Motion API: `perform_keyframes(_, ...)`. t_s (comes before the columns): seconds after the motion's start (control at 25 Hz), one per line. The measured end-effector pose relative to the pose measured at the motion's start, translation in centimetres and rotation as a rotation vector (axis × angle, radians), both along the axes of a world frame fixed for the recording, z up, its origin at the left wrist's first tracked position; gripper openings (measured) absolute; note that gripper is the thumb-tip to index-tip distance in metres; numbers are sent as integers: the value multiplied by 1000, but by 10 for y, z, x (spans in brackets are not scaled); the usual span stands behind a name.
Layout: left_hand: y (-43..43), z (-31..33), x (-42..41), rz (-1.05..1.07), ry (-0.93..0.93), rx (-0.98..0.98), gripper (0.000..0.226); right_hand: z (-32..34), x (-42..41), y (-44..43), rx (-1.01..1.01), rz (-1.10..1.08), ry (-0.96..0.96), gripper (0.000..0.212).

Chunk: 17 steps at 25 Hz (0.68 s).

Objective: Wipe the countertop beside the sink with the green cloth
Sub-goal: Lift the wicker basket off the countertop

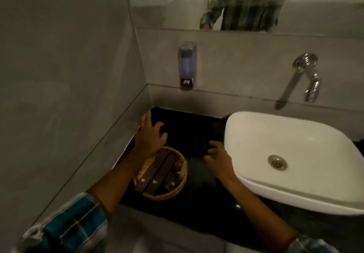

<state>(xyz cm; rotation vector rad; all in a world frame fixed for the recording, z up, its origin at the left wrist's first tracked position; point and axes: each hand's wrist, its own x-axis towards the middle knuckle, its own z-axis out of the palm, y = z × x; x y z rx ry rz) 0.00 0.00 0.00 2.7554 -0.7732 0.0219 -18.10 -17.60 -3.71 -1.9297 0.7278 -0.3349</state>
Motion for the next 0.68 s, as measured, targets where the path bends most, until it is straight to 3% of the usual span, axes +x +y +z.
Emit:
perform_keyframes(0.16, 74, -59, 18, 287, 468, -49, 60, -40, 22, 39, 326, 240, 256, 65)
perform_keyframes(0.24, 87, -75, 15, 337, 658, -240, 54, -47, 35, 48, 516, 220, 238, 68)
perform_keyframes(0.32, 86, -82, 12, 359, 697, -376, 47, -42, 40, 54, 695, 167, 206, 65)
perform_keyframes(0.52, 76, -74, -21, 322, 743, -522, 45, -39, -6, 50, 690, -3, 9, 63)
perform_keyframes(0.68, 48, -70, -79, 243, 866, -582, 45, -35, -69, 31, 646, -183, -21, 51)
